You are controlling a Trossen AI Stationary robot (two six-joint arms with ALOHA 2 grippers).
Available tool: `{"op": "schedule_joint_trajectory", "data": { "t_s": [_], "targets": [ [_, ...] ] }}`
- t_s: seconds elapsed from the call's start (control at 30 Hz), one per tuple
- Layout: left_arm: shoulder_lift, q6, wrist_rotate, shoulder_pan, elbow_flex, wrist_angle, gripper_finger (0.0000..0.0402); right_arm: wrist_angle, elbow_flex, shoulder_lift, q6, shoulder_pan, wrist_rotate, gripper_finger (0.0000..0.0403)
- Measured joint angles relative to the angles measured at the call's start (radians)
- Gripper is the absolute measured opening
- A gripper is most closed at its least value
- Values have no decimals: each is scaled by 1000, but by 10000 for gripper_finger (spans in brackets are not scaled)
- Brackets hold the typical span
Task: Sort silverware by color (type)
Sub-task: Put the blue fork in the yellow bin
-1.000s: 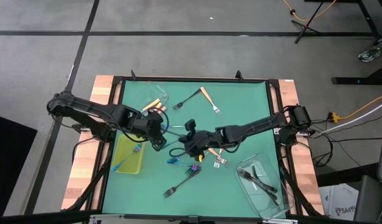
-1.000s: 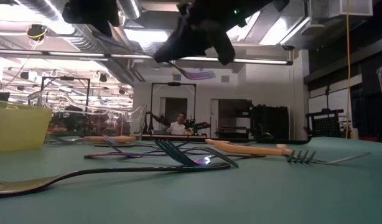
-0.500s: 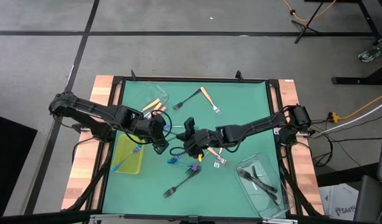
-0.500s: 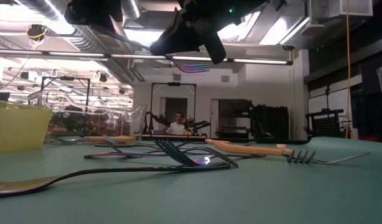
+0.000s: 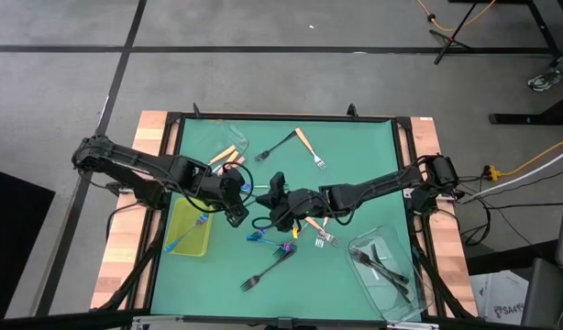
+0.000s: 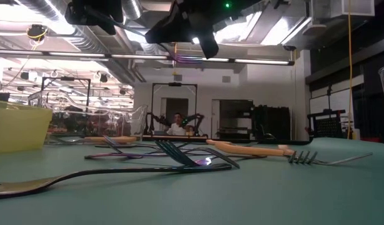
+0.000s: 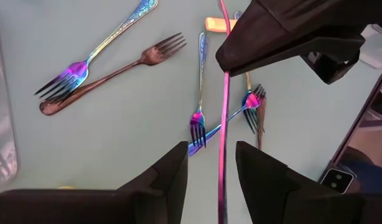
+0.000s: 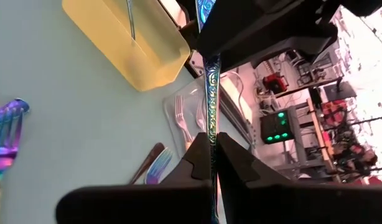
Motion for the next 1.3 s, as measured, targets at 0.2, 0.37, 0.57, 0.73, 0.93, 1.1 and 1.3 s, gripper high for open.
{"op": "schedule_joint_trajectory", "data": {
  "t_s": [0.2, 0.37, 0.57, 0.73, 0.93, 1.1, 1.3],
  "targets": [
    [0, 0, 29, 0, 0, 0, 128, 1, 0, 0, -24, 0, 9, 0],
    [0, 0, 31, 0, 0, 0, 128, 7, 0, 0, -30, 0, 10, 0],
    [0, -1, 31, 0, 0, 0, 127, 14, 0, 0, -53, 0, 10, 0],
    [0, -1, 31, 0, 0, -1, 104, 15, 0, 0, -53, 0, 11, 0],
    [0, -1, 31, 0, 0, -1, 50, 15, 0, 0, -53, 0, 11, 0],
    [0, -1, 32, 0, 0, 1, 8, 16, 0, 0, -53, 0, 12, 0],
    [0, -1, 32, 0, 0, 1, 5, 16, 0, 0, -52, -1, 11, 0]
  ]
}}
